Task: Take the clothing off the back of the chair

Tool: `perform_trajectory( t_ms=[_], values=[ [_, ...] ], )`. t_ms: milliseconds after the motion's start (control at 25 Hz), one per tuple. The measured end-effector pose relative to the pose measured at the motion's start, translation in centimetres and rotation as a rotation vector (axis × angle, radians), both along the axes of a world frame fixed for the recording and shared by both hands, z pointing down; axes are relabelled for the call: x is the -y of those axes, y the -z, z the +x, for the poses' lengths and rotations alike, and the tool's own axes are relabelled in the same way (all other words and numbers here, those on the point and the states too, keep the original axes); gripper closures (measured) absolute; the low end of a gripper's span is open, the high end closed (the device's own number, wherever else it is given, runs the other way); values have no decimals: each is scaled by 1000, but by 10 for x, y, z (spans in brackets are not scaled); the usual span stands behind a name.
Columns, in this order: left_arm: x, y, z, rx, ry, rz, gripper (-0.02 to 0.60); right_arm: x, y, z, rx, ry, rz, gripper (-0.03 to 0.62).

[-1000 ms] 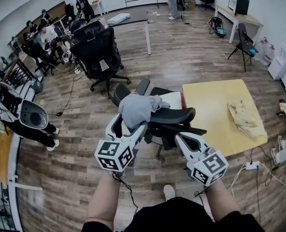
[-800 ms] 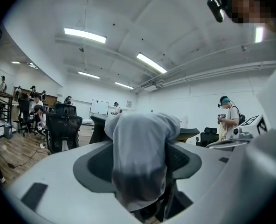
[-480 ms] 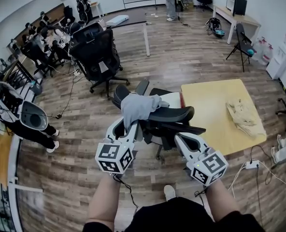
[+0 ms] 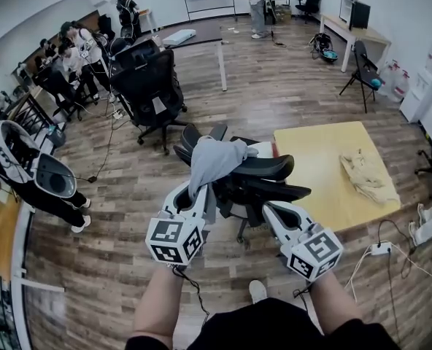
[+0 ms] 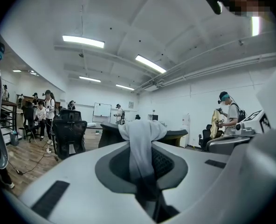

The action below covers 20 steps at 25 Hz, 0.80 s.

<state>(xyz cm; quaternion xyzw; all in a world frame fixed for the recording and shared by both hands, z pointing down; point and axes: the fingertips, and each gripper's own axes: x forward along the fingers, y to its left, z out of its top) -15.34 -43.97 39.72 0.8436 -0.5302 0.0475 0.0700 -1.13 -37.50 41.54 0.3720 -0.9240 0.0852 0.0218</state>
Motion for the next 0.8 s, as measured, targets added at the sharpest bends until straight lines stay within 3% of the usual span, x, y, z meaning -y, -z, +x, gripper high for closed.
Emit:
perform_trajectory(
  t_ms=[800],
  values=[
    [-153,12,-53,4,20,14,522,-113,11,-56,-1,38,21,580]
  ],
)
